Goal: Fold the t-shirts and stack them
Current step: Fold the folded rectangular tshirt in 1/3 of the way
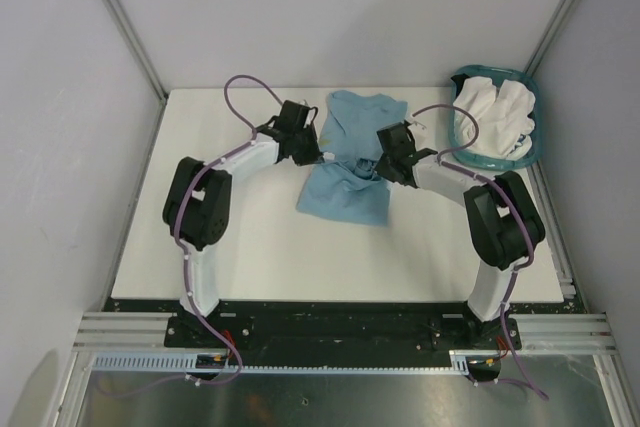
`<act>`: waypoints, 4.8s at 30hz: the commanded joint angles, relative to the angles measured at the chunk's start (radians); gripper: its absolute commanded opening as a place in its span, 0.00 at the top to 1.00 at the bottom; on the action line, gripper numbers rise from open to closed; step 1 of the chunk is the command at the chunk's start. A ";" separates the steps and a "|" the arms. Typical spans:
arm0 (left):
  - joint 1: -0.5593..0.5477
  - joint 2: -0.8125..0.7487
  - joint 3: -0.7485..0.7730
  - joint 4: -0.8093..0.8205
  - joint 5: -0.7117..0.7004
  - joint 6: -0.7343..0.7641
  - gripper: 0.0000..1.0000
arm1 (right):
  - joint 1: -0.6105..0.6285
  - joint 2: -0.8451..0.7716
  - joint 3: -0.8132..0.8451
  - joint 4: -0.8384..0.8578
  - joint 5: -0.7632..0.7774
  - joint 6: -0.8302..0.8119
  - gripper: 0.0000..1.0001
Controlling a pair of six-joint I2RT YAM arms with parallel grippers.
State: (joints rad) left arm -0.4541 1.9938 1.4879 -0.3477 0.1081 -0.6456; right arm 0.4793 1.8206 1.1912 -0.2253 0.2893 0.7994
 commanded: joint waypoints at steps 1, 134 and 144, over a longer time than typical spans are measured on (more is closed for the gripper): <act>0.020 0.045 0.084 0.029 0.018 0.027 1.00 | -0.029 0.020 0.061 0.017 0.003 -0.010 1.00; 0.117 0.297 0.356 0.055 0.155 0.099 0.66 | -0.228 0.164 0.211 -0.009 -0.338 -0.263 0.71; 0.118 0.203 0.314 0.055 0.177 0.122 0.35 | -0.235 0.080 0.233 -0.060 -0.331 -0.276 0.70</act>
State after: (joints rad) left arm -0.3439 2.3157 1.8084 -0.3004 0.2733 -0.5587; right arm 0.2508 1.9854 1.3769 -0.2691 -0.0391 0.5438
